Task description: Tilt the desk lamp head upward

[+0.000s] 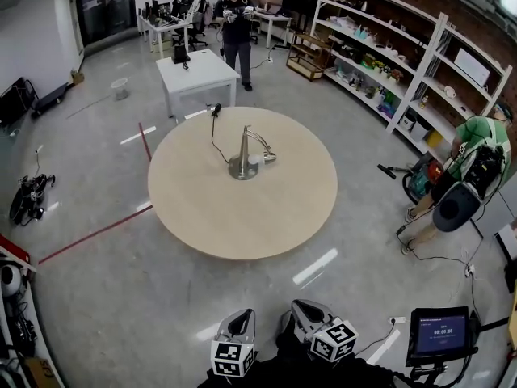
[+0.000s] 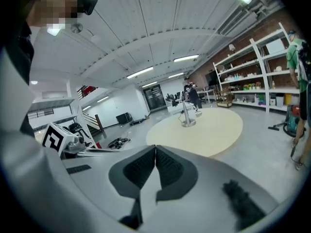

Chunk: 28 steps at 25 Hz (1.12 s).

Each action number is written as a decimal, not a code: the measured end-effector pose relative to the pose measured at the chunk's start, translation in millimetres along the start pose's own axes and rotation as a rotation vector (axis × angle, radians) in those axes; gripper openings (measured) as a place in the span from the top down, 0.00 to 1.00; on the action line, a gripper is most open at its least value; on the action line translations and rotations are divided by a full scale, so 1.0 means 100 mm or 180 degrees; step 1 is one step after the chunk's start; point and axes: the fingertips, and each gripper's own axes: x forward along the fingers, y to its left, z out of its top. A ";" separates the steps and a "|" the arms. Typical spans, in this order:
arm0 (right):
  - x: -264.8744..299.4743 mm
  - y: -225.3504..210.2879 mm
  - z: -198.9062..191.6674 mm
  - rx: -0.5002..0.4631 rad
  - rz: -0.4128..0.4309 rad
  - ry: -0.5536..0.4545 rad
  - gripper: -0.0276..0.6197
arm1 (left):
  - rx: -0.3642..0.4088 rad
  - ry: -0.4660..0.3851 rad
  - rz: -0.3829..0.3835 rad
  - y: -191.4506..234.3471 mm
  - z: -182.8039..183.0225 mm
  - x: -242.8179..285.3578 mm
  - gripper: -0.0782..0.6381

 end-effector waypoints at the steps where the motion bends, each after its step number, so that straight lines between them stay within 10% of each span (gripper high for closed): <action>1: 0.05 -0.08 0.02 0.0032 0.0041 0.0018 0.95 | 0.0002 0.0007 0.0040 0.02 0.05 0.06 0.88; 17: 0.85 -1.26 0.73 0.0068 0.0860 -0.0038 0.95 | 0.0027 -0.0124 0.0932 0.12 0.85 1.11 0.88; 28: 1.26 -1.56 0.77 0.0121 0.0660 0.0017 0.95 | 0.0018 -0.0074 0.0788 0.38 0.93 1.47 0.88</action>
